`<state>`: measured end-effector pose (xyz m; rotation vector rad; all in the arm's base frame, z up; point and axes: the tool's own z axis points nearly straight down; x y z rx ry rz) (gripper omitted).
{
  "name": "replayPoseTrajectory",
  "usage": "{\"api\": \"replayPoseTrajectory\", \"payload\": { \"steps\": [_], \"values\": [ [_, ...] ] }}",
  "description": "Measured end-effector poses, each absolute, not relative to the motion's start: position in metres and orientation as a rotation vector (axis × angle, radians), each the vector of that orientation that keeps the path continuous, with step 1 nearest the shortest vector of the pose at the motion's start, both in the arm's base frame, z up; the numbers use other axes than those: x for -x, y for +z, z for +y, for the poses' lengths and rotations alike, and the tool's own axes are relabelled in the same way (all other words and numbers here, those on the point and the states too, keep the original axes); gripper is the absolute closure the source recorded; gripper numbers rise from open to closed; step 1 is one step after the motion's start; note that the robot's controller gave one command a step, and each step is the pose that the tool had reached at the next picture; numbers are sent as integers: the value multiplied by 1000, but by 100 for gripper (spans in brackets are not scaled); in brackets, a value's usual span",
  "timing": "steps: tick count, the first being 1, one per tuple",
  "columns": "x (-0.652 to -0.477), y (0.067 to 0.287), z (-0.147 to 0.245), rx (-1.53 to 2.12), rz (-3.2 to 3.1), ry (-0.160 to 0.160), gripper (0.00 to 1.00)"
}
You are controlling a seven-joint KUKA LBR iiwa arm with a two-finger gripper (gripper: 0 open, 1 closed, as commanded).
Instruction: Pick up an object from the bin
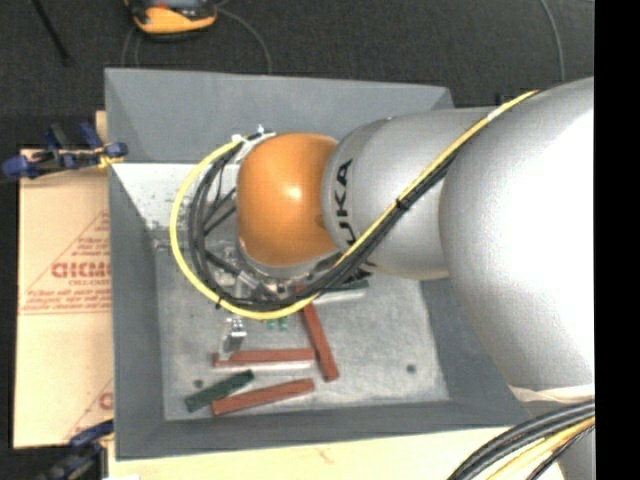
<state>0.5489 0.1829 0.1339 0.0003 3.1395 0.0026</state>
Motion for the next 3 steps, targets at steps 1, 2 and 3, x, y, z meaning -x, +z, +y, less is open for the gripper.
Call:
{"api": "replayPoseTrajectory", "payload": {
  "steps": [1, 2, 3],
  "values": [
    [-472, 81, 132, 6, 3141, 2, 100],
    [-472, 82, 132, 5, 3141, 2, 100],
    [-470, 133, 135, 18, 3148, -3, 100]
  ]
}}
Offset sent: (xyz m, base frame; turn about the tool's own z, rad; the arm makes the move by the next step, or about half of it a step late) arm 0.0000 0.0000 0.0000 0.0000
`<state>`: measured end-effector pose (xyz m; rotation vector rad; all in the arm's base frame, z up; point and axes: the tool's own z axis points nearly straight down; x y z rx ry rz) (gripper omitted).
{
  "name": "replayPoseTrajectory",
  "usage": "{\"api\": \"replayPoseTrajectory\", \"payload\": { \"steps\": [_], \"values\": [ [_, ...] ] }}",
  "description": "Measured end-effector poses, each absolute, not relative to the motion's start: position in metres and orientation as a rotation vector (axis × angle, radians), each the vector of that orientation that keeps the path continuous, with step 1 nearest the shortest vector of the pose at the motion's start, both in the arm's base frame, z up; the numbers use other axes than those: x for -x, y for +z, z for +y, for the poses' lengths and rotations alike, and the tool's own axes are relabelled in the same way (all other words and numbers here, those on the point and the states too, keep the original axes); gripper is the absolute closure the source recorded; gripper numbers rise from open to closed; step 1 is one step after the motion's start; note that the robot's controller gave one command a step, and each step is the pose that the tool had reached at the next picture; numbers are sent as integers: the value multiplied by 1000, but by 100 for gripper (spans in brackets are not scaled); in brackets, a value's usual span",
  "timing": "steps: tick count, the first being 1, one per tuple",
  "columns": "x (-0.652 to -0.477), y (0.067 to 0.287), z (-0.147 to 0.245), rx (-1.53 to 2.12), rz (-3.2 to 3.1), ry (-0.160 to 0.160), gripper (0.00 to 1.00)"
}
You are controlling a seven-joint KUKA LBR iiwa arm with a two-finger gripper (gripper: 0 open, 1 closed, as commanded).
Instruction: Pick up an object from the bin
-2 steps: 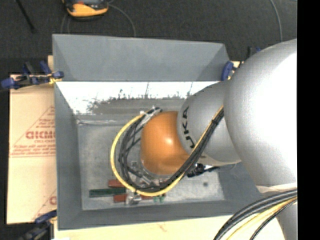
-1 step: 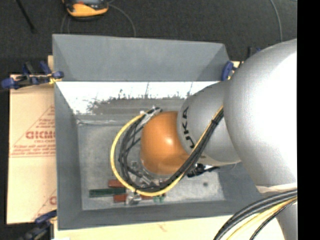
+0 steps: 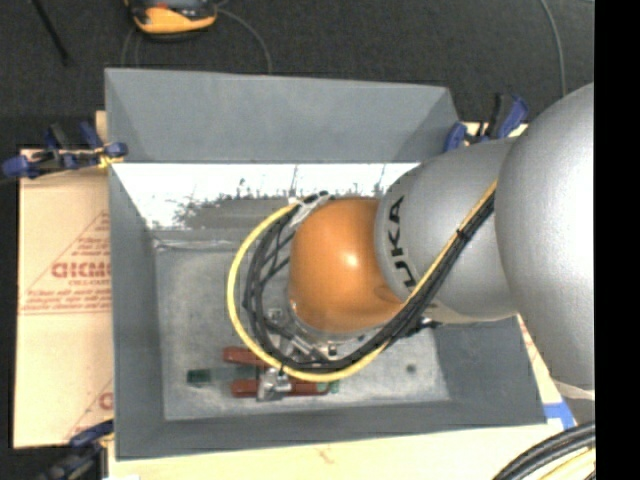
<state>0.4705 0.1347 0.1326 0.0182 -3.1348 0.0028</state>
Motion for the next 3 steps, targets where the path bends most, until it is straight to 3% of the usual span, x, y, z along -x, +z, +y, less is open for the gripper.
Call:
{"api": "replayPoseTrajectory", "payload": {
  "steps": [1, 2, 3],
  "values": [
    [-491, 183, 133, -39, -3148, -1, 100],
    [-490, 184, 134, -38, -3146, 0, 100],
    [-485, 201, 142, -156, -3144, -1, 100]
  ]
}}
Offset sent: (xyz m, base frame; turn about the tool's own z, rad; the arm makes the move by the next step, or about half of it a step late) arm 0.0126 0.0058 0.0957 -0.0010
